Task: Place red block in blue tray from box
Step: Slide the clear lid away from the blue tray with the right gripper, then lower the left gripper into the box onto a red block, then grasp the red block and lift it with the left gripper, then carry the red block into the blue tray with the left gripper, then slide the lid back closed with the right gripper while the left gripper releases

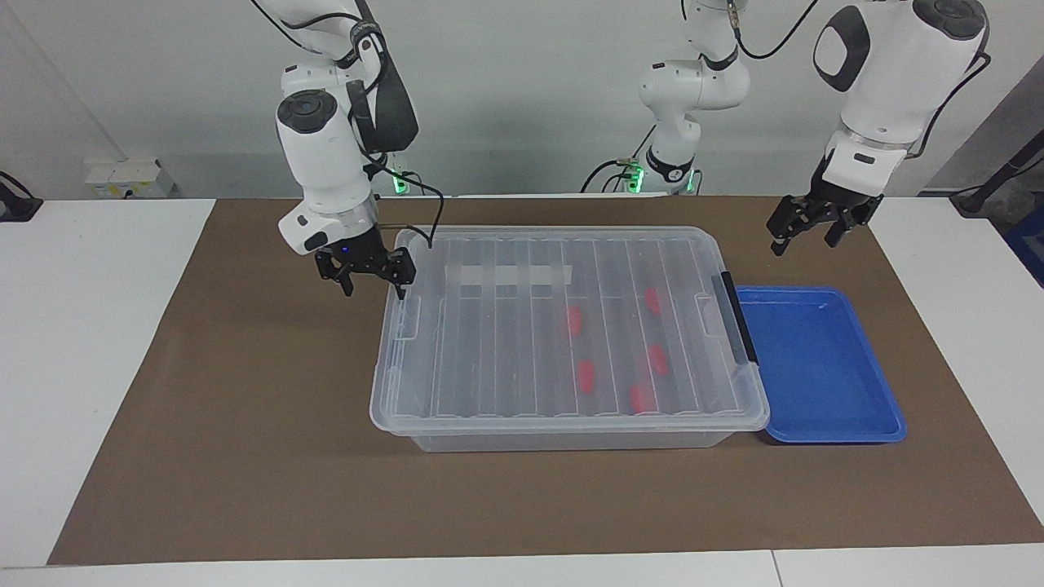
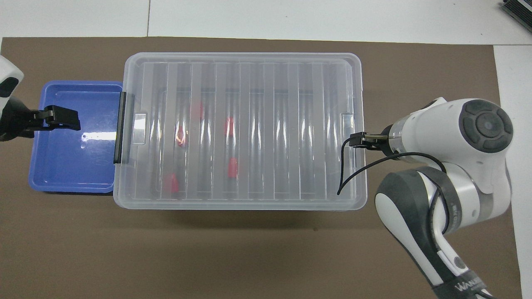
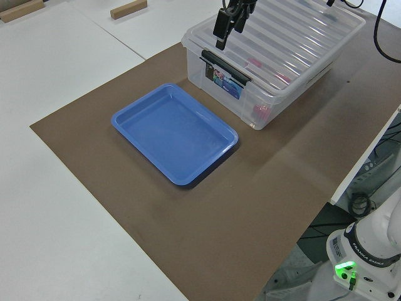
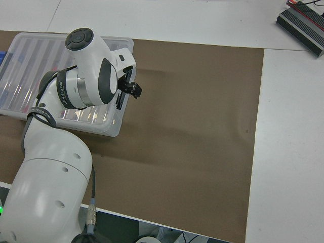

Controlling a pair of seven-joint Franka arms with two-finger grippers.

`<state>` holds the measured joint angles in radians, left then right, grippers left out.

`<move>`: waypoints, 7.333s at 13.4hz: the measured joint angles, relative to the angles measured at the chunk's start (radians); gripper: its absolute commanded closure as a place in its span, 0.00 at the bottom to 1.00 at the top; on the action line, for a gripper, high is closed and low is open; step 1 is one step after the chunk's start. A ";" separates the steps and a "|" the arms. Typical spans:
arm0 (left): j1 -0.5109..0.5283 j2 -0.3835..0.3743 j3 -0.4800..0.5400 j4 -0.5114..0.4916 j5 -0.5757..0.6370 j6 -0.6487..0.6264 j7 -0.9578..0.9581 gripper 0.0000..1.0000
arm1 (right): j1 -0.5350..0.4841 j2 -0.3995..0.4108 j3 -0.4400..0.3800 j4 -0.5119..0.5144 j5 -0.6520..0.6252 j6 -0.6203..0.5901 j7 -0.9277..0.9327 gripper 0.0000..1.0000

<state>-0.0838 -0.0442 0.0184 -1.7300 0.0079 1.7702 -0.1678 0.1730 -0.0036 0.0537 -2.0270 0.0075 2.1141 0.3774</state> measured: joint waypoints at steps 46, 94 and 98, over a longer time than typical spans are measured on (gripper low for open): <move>-0.253 0.399 -0.028 -0.234 0.145 0.715 -0.436 0.03 | -0.231 -0.023 0.011 0.407 -0.045 -0.543 -0.210 0.01; 0.212 0.362 0.006 -0.305 -0.039 0.767 0.399 1.00 | -0.058 0.143 0.015 0.210 0.039 -0.090 -0.326 1.00; 0.212 0.363 0.006 -0.333 -0.039 0.816 0.402 0.00 | -0.014 0.143 0.015 0.188 0.040 -0.050 -0.320 1.00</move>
<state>0.1285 0.3183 0.0242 -2.0630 -0.0312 2.5863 0.2338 0.1587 0.1399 0.0687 -1.8390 0.0478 2.0645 0.0576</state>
